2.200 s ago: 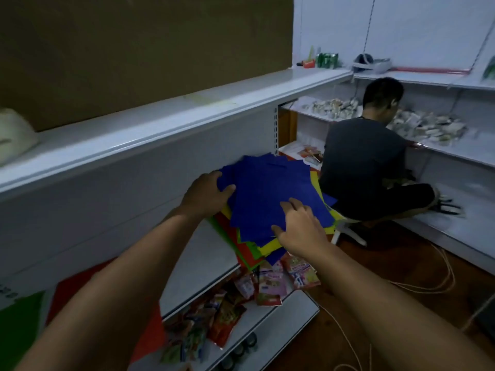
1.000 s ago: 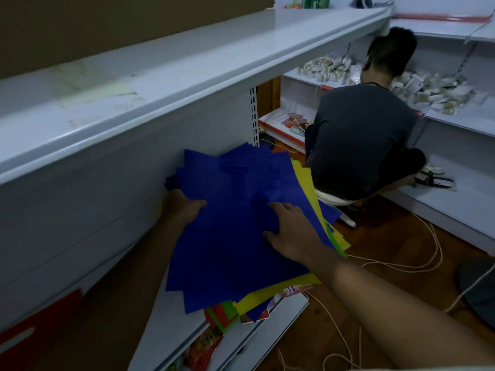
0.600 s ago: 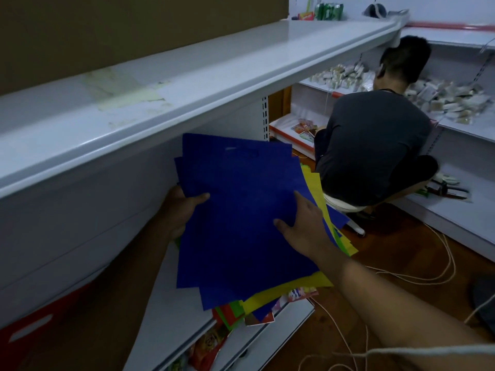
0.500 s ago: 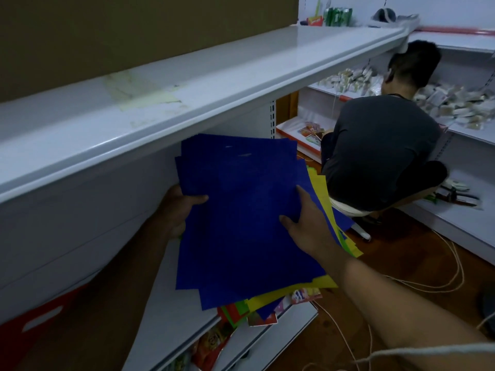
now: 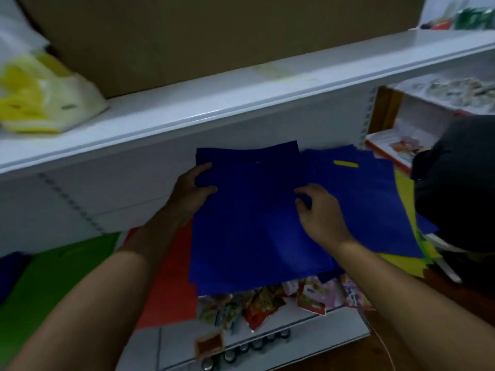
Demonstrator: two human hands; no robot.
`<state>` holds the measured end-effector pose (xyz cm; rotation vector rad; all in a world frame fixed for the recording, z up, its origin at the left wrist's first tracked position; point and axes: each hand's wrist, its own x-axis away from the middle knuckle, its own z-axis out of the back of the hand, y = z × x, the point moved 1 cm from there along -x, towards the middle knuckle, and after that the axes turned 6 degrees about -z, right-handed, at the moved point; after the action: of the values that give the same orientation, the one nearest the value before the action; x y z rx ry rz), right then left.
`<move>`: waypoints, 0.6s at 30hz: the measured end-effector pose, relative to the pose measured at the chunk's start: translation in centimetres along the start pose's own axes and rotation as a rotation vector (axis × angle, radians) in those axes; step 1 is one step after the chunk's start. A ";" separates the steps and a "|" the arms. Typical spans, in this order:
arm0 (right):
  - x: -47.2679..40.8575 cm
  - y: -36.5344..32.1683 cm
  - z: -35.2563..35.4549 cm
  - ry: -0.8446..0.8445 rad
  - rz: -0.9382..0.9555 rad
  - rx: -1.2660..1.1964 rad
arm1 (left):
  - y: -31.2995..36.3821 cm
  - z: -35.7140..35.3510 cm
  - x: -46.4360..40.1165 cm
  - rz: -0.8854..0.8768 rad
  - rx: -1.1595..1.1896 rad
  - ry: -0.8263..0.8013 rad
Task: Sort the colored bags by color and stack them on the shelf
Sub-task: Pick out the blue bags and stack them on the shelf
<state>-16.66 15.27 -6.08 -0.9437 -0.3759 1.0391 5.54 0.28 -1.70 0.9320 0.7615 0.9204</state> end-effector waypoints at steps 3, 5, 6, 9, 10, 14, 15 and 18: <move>1.9 -3.0 -3.2 -0.133 0.022 -0.052 | -0.8 4.9 3.2 -0.002 -0.137 0.089; 3.2 -5.1 -5.3 -0.185 0.054 -0.073 | -1.4 8.2 5.3 -0.003 -0.200 0.144; 3.7 -6.2 -6.3 -0.201 0.064 -0.077 | -1.7 9.8 6.2 0.008 -0.216 0.175; 5.3 -9.6 -9.3 -0.241 0.091 -0.069 | -3.1 14.6 8.7 0.063 -0.201 0.273; 5.8 -10.8 -10.4 -0.258 0.093 -0.066 | -3.6 16.1 9.4 0.085 -0.183 0.301; 7.8 -15.6 -15.5 -0.309 0.099 -0.043 | -6.3 22.3 12.1 0.142 -0.130 0.396; 8.3 -16.8 -17.0 -0.320 0.101 -0.038 | -7.2 24.0 12.7 0.163 -0.127 0.396; 10.1 -19.9 -22.0 -0.351 0.108 -0.017 | -10.2 29.1 14.5 0.243 -0.109 0.356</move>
<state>14.15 9.81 -4.04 -0.8024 -0.6304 1.3066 39.58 0.83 -1.32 0.7839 0.9002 1.3518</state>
